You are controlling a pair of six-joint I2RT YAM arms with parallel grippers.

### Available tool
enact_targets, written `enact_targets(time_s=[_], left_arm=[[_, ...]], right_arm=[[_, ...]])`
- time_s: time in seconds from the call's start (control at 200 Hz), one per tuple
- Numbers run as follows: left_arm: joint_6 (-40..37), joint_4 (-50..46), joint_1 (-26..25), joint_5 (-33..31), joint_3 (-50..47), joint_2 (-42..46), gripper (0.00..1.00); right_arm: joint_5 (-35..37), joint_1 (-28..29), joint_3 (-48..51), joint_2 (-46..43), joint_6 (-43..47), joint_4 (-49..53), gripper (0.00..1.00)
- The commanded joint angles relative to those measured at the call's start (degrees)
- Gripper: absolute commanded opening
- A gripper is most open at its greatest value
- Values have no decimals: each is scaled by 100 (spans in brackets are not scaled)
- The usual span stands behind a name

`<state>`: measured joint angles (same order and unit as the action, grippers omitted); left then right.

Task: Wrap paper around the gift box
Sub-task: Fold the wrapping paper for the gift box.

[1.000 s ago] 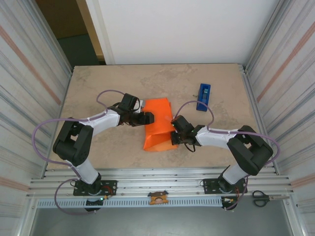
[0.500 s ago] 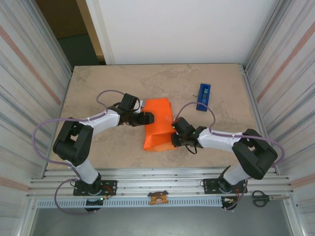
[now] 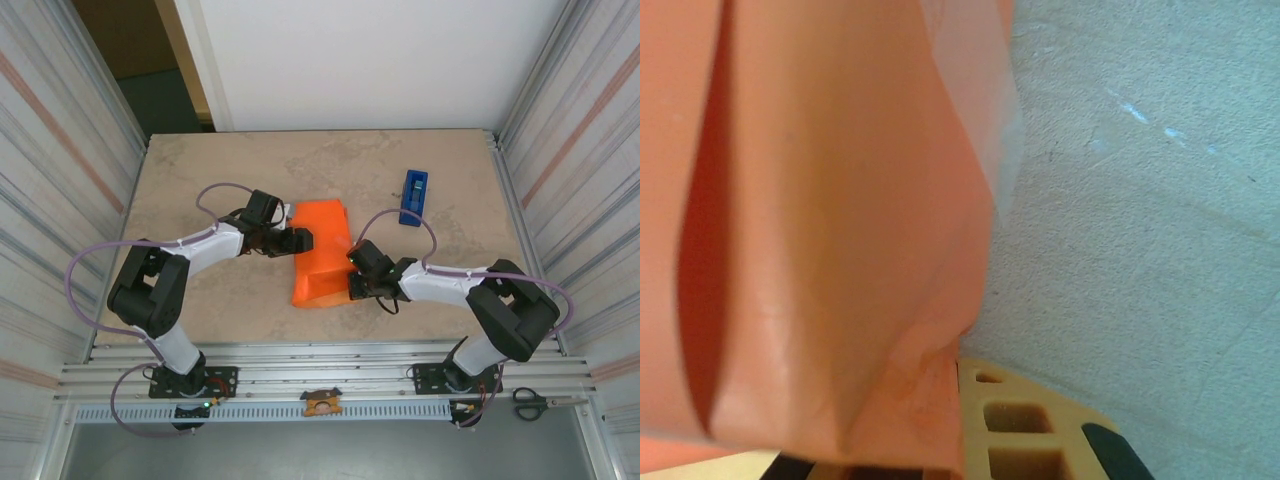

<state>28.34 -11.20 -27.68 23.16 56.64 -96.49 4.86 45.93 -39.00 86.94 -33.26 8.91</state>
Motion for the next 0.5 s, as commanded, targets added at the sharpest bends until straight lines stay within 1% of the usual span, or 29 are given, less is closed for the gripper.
enact_targets(time_s=[0.0, 0.07, 0.175, 0.311, 0.386, 0.426, 0.496], left_arm=[[-30, -238, 28, 22, -30, -64, 69], [-27, -240, 25, 22, -22, -72, 69], [-30, -234, 33, 39, -22, -81, 69], [-30, -225, 35, 41, -14, -111, 68], [-30, -225, 34, 43, -21, -105, 68], [-30, -225, 35, 41, -22, -103, 68], [-34, -224, 35, 48, -21, -112, 68]], right_arm=[[193, 89, 37, -141, -171, 364, 15], [182, 122, 118, -247, -169, 397, 21], [139, 182, 225, -365, -215, 453, 24], [92, 279, 339, -363, -266, 410, 12], [120, 310, 365, -331, -311, 411, 3], [144, 324, 376, -340, -337, 410, 1], [186, 336, 376, -391, -348, 409, 2]])
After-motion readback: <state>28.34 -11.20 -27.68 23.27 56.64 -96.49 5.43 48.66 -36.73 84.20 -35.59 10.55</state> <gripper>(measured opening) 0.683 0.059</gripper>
